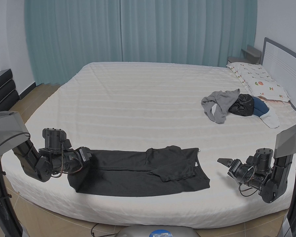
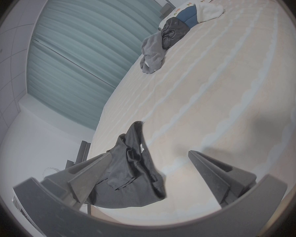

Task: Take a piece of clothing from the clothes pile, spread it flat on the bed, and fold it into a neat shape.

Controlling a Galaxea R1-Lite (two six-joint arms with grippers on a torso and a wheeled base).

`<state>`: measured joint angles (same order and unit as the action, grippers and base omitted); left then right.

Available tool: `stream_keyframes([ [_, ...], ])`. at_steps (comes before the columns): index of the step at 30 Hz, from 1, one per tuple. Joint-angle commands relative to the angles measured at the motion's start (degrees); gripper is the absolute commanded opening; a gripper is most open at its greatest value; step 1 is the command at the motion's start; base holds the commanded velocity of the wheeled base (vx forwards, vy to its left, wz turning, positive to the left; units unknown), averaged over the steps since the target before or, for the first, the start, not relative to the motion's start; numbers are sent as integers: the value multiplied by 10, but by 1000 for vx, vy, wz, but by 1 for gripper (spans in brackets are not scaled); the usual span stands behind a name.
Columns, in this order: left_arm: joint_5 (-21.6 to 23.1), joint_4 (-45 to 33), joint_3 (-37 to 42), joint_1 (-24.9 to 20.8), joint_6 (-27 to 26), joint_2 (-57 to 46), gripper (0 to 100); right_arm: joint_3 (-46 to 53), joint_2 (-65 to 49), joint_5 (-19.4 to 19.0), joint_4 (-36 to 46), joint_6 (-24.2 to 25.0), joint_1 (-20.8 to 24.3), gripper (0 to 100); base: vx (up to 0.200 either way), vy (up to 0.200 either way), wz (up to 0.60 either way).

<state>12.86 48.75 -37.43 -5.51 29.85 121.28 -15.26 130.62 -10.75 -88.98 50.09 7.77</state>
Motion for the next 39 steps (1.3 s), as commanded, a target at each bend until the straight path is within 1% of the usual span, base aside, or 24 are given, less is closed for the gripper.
stream_keyframes([
  [1, -20, -32, -28, -38, 0, -40, 0, 1, 0, 0, -7, 0, 1, 100, 0, -200, 0],
  [4, -36, -72, -55, -58, 2, -41, 0, 1, 0, -1, -7, 0, 1, 100, 0, -200, 0],
  [5, -36, -74, -56, -60, 2, -41, 0, 1, 0, -1, -7, 0, 1, 100, 0, -200, 0],
  [6, -38, -98, -71, -70, 9, -41, 0, 1, 0, -1, -7, 0, 1, 100, 0, -200, 0],
  [7, -38, -101, -73, -71, 10, -41, 0, 1, 0, 0, -7, 0, 1, 100, 0, -200, 0],
  [9, -38, -132, -101, -91, 29, -36, 0, 1, 0, -1, -7, 0, 1, 100, 0, -200, 0],
  [10, -38, -133, -103, -92, 30, -36, 0, 1, -1, -1, -7, 0, 1, 100, 0, -200, 0],
  [12, -39, -167, -133, -115, 44, -35, 0, 1, 0, -1, -7, 0, 1, 100, 0, -200, 0],
  [13, -39, -167, -133, -115, 44, -35, 0, 1, 0, -1, -7, 0, 1, 100, 0, -200, 0],
  [14, -39, -192, -157, -129, 47, -30, 0, 1, 0, -1, -7, 0, 2, 100, 0, -200, 0],
  [16, -39, -205, -169, -137, 48, -25, 0, 1, 0, -1, -7, 0, 2, 100, 0, -200, 0],
  [18, -40, -238, -203, -153, 50, -10, 0, 1, 0, -1, -6, 0, 2, 100, 0, -200, 0],
  [20, -49, -251, -218, -163, 50, 0, 0, 1, 1, -1, -6, 0, 2, 100, 0, -200, 0],
  [21, -55, -255, -224, -170, 50, 6, 0, 1, 1, -1, -6, 0, 2, 100, 0, -200, 0],
  [29, -106, -257, -266, -212, 50, 59, 0, 1, 2, -1, -6, -1, 2, 100, 0, 0, 0],
  [39, -111, -259, -295, -245, 50, 89, 0, 1, 2, -1, -6, -1, 2, 100, 0, 0, 0],
])
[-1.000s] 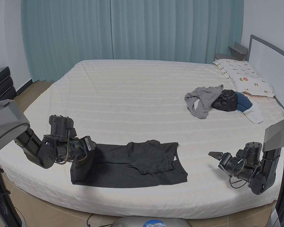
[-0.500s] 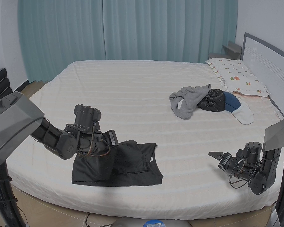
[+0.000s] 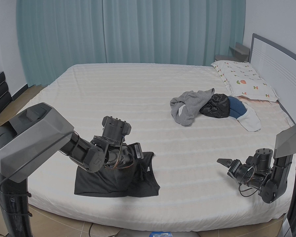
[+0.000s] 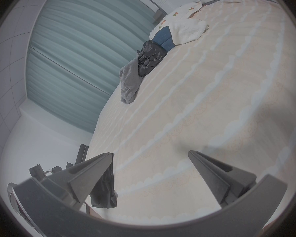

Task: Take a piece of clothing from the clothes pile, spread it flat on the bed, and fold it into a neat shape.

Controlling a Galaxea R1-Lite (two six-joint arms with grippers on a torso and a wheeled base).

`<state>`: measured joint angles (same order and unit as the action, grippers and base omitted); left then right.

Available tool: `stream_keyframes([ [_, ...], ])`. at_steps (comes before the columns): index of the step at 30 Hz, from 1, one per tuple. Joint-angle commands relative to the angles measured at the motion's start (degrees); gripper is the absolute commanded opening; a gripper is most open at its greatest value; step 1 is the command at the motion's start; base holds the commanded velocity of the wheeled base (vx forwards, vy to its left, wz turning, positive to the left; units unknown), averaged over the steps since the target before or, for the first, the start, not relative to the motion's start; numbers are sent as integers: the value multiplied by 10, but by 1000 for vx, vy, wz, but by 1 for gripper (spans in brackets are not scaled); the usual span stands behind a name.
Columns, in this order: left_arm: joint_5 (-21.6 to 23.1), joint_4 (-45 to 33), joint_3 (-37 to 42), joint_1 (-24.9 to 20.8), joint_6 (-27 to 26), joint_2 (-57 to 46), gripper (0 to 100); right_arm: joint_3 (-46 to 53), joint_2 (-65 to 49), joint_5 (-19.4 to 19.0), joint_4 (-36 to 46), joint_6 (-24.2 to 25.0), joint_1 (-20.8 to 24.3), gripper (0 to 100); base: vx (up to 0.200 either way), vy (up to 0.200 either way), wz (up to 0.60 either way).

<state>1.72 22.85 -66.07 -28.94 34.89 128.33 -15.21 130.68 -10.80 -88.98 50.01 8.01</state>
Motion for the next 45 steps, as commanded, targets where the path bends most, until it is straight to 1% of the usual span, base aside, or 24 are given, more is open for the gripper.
stream_keyframes([
  [1, 0, -2, -11, -14, 0, 22, 0, 0, 2, 0, -6, 0, 0, 100, 0, 0, 0],
  [2, 0, -1, -13, -16, 0, 25, 100, 0, 2, 0, -6, 0, 0, 100, 0, 0, 0],
  [4, -4, -2, -20, -16, 1, 29, 100, 0, 2, 0, -6, 0, 0, 100, 0, 0, 0],
  [9, -37, -8, -18, -16, 5, 30, 100, 0, 3, 0, -6, 0, 0, 100, 0, 0, 0],
  [12, -39, -9, -7, -16, 19, 25, 100, 0, 4, 0, -6, 0, 0, 100, 0, 0, 0],
  [14, -38, -9, 3, -16, 42, 10, 100, 0, 4, 0, -6, -1, 0, 100, 0, 0, 0],
  [15, -34, -9, 11, -16, 54, -9, 100, 0, 4, 0, -6, -1, 0, 100, 0, 0, 0],
  [19, -28, -4, 28, -10, 69, -39, 100, 1, 3, 0, -6, 0, 0, 100, 0, 0, 0],
  [20, -13, -3, 48, -2, 80, -64, 100, 1, 2, 0, -6, -1, 0, 100, 0, 0, 0],
  [23, 13, -2, 81, 18, 86, -86, 100, 1, 2, 0, -6, -1, 0, 100, 0, 0, 0],
  [26, 29, 2, 121, 43, 92, -103, 100, 1, 2, 0, -6, -1, 1, 100, 0, 0, 0],
  [27, 29, 3, 133, 50, 103, -108, 100, 1, 2, 0, -6, -1, 1, 100, 0, 0, 0],
  [30, 43, 9, 172, 61, 166, -130, 100, 1, 1, 0, -6, -1, 2, 100, 0, 0, 0],
  [31, 50, 13, 190, 64, 178, -136, 100, 1, 1, 0, -6, -1, 2, 100, 0, 0, 0],
  [32, 50, 13, 190, 64, 178, -136, 100, 1, 1, 0, -6, -1, 2, 100, 0, 0, 0],
  [33, 56, 31, 220, 74, 180, -141, 100, 1, 1, 0, -6, -1, 2, 100, 0, 0, 0],
  [35, 61, 73, 256, 85, 185, -139, 100, 2, 1, 0, -6, -1, 3, 100, 0, 0, 0],
  [36, 64, 92, 270, 88, 186, -136, 100, 2, 1, 0, -6, -1, 5, 100, 0, 0, 0],
  [37, 64, 92, 270, 88, 186, -136, 100, 2, 1, 0, -6, -1, 5, 100, -200, 0, 0],
  [38, 66, 132, 299, 93, 186, -134, 100, 4, 2, 1, -7, -1, 8, 100, -200, 0, 0],
  [39, 65, 150, 307, 94, 185, -132, 100, 4, 2, 1, -7, -1, 9, 100, -200, 0, 0],
  [40, 65, 150, 307, 94, 185, -132, 100, 4, 2, 1, -7, -1, 9, 100, -200, 0, 0],
  [41, 65, 171, 316, 96, 186, -133, 100, 4, 2, 1, -7, -2, 9, 100, -200, 0, 0],
  [45, 67, 172, 323, 101, 186, -130, 100, 4, 1, 1, -7, -3, 10, 100, -200, 0, 0],
])
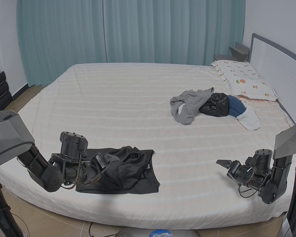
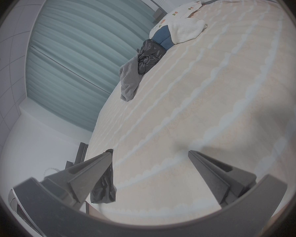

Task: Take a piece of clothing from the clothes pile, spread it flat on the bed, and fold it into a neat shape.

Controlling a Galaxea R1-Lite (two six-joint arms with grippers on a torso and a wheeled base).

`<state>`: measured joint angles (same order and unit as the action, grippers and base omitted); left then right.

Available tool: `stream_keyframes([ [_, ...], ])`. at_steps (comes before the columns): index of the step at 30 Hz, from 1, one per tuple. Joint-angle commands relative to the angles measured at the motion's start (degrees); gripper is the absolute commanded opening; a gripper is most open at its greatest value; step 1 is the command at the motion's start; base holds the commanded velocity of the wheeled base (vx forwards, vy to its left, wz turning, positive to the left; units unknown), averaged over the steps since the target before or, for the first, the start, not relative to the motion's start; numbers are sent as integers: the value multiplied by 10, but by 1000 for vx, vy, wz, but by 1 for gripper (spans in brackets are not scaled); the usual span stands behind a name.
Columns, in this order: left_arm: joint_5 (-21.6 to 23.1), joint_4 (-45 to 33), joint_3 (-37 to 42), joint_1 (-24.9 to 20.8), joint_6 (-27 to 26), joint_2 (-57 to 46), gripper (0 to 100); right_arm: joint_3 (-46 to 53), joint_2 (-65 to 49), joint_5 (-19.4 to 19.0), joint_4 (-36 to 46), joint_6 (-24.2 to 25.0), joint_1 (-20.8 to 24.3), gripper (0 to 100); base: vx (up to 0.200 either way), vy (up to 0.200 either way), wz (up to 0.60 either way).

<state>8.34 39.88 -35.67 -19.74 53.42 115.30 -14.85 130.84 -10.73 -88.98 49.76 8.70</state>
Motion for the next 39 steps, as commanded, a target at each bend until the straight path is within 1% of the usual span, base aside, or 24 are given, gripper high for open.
stream_keyframes([
  [1, 1, 2, 20, 10, 2, 1, 100, 2, -1, 0, -6, -1, 5, 100, 0, 0, 0],
  [2, 1, 2, 20, 11, 2, 1, 100, 2, -1, 0, -7, -1, 5, 100, 0, 0, 0],
  [4, 0, 6, 17, 19, 21, 11, 100, 3, -1, 1, -6, -1, 6, 100, 0, 0, 0],
  [7, -3, 8, 15, 18, 38, 12, 100, 2, -1, 1, -6, -1, 7, 100, 0, 0, 0],
  [15, 0, 6, 13, 26, 41, 12, 100, 3, -2, 1, -6, -1, 6, 100, 0, 0, 0],
  [18, 5, 6, 10, 48, 41, 13, 100, 4, -2, 5, -6, -3, 8, 100, 0, 200, 0],
  [19, 5, 6, 10, 48, 41, 13, 100, 4, -2, 6, -6, -3, 8, 100, 0, 200, 0],
  [22, 18, 7, 4, 70, 41, 19, 100, 4, -13, 33, -6, -9, 24, 100, 0, 200, 0],
  [23, 18, 7, 4, 70, 41, 19, 100, 4, -13, 33, -6, -9, 24, 100, 0, 200, 0],
  [24, 26, 6, -1, 85, 41, 20, 100, 3, -19, 55, -6, -23, 39, 100, 0, 200, 0],
  [25, 32, 6, -4, 93, 41, 20, 100, 0, -20, 67, -6, -35, 46, 100, 0, 200, 0],
  [27, 37, 6, -5, 101, 41, 21, 100, -4, -20, 80, -6, -56, 54, 100, 0, 200, 0],
  [28, 42, 6, -7, 109, 41, 22, 100, -9, -18, 90, -5, -81, 64, 100, 0, 200, 0],
  [29, 42, 6, -7, 111, 41, 22, 100, -11, -17, 91, -4, -85, 65, 100, 0, 200, 0],
  [30, 45, 6, -9, 117, 41, 25, 100, -17, -16, 99, 6, -107, 72, 100, 0, 200, 0],
  [33, 55, 4, -16, 130, 41, 31, 100, -35, -17, 133, 46, -147, 80, 100, 0, 200, 0],
  [34, 55, 4, -17, 130, 40, 31, 100, -37, -16, 135, 47, -150, 81, 100, 0, 200, 0],
  [36, 75, 6, -17, 137, 41, 37, 100, -49, -12, 164, 53, -179, 88, 100, 0, 200, 0],
  [39, 78, 6, -17, 138, 41, 38, 100, -57, -16, 176, 61, -197, 105, 100, 0, 200, 0],
])
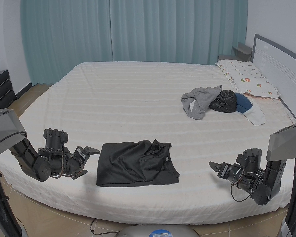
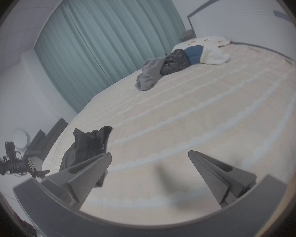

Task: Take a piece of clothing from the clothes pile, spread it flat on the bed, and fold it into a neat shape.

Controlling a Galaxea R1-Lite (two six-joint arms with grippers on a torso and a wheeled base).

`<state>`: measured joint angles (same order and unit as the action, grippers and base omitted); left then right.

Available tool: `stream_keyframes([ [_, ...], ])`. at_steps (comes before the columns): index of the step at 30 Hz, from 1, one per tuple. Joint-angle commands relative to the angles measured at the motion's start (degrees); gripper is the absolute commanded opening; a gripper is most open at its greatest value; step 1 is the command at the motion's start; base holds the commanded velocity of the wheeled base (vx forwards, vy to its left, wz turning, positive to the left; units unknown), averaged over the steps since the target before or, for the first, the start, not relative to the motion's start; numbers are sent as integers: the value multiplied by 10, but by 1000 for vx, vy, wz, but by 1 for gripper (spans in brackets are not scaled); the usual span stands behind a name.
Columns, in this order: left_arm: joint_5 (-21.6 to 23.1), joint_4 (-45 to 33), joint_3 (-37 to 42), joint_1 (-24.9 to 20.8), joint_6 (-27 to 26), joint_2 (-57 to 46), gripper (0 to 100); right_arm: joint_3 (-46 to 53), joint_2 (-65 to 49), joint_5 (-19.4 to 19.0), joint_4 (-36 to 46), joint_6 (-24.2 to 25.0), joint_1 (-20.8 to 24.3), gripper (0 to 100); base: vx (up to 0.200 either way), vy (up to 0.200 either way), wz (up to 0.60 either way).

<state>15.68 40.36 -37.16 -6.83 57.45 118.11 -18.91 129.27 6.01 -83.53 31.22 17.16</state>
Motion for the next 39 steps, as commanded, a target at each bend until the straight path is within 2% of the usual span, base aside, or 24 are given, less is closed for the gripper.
stream_keyframes([
  [1, 6, 1, -2, 9, 0, 10, 100, -22, -1, 10, 13, -20, 25, 100, 0, 200, 0],
  [6, 6, 1, -5, 10, 0, 16, 100, -54, -3, 30, 50, -55, 45, 100, 0, 200, 0],
  [8, 6, 2, -6, 10, -1, 26, 100, -98, -4, 53, 92, -63, 68, 100, 0, 200, 0],
  [11, 6, 3, -7, 10, -1, 30, 100, -125, -9, 61, 124, -63, 87, 100, 0, 200, 0],
  [15, 6, 1, -11, 10, -1, 32, 100, -190, -20, 77, 214, -69, 116, 100, 0, 200, 0],
  [21, 2, 3, -13, 6, -5, 41, 100, -278, -18, 95, 321, -107, 118, 100, 0, 100, 0],
  [24, 1, 3, -13, 6, -5, 42, 100, -309, -11, 110, 355, -107, 119, 100, 0, 0, 0],
  [26, 1, 3, -13, 6, -6, 42, 100, -351, 16, 133, 397, -107, 125, 100, 0, 0, 0],
  [30, 1, 3, -13, 6, -6, 42, 100, -373, 41, 161, 432, -111, 125, 100, 0, 0, 0],
  [34, 1, 3, -13, 6, -6, 42, 100, -387, 41, 166, 490, -112, 121, 100, 0, 0, 0],
  [39, 1, 3, -12, 5, -9, 43, 100, -383, 41, 184, 505, -112, 103, 100, 0, 0, 0],
])
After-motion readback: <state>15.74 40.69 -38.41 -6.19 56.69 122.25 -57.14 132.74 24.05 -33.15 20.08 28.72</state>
